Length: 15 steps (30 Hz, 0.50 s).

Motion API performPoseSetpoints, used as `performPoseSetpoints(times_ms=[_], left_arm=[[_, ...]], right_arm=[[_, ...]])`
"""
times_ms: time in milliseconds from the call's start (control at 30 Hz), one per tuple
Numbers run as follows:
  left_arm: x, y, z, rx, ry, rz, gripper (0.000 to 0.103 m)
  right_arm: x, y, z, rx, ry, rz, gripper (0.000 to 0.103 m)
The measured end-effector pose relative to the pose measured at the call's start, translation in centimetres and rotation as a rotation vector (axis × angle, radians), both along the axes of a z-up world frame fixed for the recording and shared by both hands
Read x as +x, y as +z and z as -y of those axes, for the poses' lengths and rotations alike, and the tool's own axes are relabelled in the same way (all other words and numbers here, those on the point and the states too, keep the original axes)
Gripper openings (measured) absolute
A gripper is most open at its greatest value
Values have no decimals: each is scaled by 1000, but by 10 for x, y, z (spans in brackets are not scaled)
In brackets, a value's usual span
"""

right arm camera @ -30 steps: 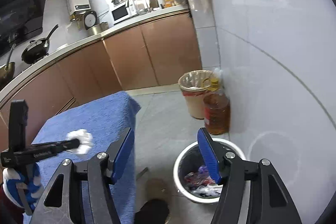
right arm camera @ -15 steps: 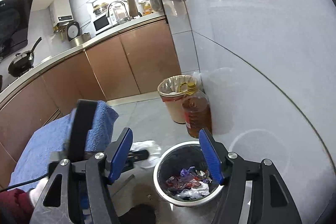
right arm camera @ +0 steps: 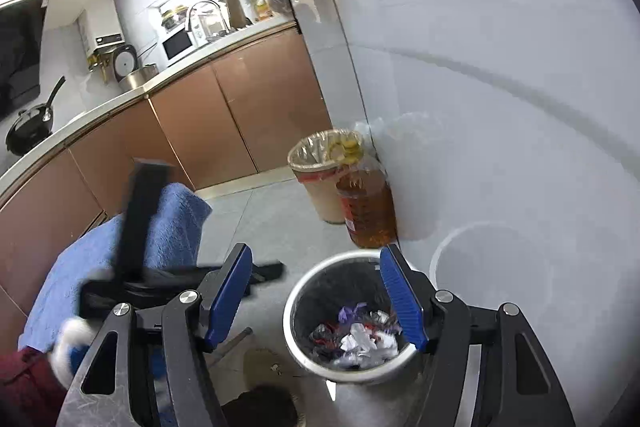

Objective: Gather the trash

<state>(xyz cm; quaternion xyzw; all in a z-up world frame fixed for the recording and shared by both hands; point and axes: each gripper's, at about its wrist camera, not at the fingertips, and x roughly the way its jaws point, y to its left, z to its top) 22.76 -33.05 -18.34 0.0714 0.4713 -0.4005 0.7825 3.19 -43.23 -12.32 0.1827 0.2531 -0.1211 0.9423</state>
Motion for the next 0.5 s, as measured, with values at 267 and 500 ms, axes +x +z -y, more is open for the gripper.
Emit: performPoseSetpoints(times_ms=[267,500], left_arm=[[17,3,-39,-107,61,-74,43],[20,12,-53,-133,122,-40,43]], right_arm=[[-17,-128,-7,184,23,-278,64],[-28,-239,-11,316,62,-536,64]])
